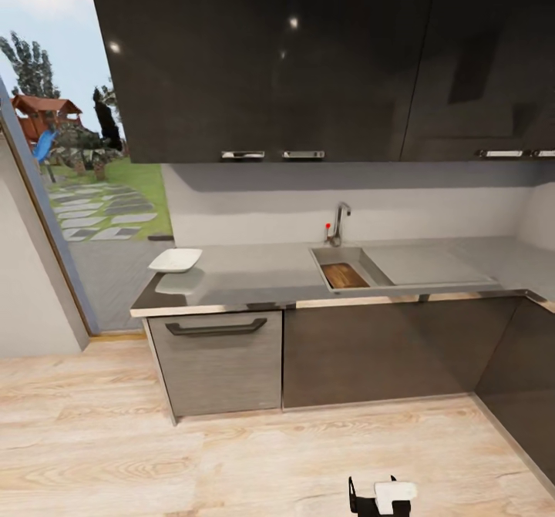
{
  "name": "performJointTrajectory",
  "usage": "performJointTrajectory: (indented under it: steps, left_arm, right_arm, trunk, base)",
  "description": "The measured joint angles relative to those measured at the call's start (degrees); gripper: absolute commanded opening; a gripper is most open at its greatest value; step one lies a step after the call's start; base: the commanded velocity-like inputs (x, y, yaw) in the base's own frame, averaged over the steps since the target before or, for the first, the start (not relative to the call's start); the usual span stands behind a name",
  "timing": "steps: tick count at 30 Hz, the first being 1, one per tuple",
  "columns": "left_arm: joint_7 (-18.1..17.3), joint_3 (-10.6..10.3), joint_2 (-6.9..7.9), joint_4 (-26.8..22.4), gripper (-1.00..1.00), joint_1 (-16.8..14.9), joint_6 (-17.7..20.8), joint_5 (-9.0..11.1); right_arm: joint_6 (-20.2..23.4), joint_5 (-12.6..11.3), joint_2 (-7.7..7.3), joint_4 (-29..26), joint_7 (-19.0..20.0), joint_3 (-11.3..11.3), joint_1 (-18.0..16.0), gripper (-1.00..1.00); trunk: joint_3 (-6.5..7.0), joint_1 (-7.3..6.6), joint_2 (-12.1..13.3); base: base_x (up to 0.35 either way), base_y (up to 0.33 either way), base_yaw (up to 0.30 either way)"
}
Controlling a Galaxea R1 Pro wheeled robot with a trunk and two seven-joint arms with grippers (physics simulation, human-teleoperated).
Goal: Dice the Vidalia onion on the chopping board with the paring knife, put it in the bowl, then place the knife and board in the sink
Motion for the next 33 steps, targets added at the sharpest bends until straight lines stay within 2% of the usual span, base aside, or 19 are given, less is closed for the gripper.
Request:
performJointTrajectory:
  steps: [19,28,33]
  left_arm:
    - [0.0,0.0,0.0,0.0,1.0,0.0,0.0,0.0]
    - [0.0,0.1,0.0,0.2,1.0,0.0,0.1,0.0]
    - [0.0,0.0,-0.58,2.9,1.0,0.1,0.2,0.0]
  right_arm:
    - [0.0,0.0,0.0,1.2,0.0,0.0,0.0,1.0]
    - [0.0,0.0,-0.04,1.3,0.1,0.0,0.0,1.0]
    - [0.1,0.0,-0.39,1.6,0.1,0.0,0.0,1.0]
  trunk:
    - [1.7,0.0,0.0]
    - [1.83,0.0,0.0]
    - [1.83,0.0,0.0]
  base:
    - [0.0,0.0,0.0]
    - [0.0,0.0,0.0]
    - [0.0,0.0,0.0]
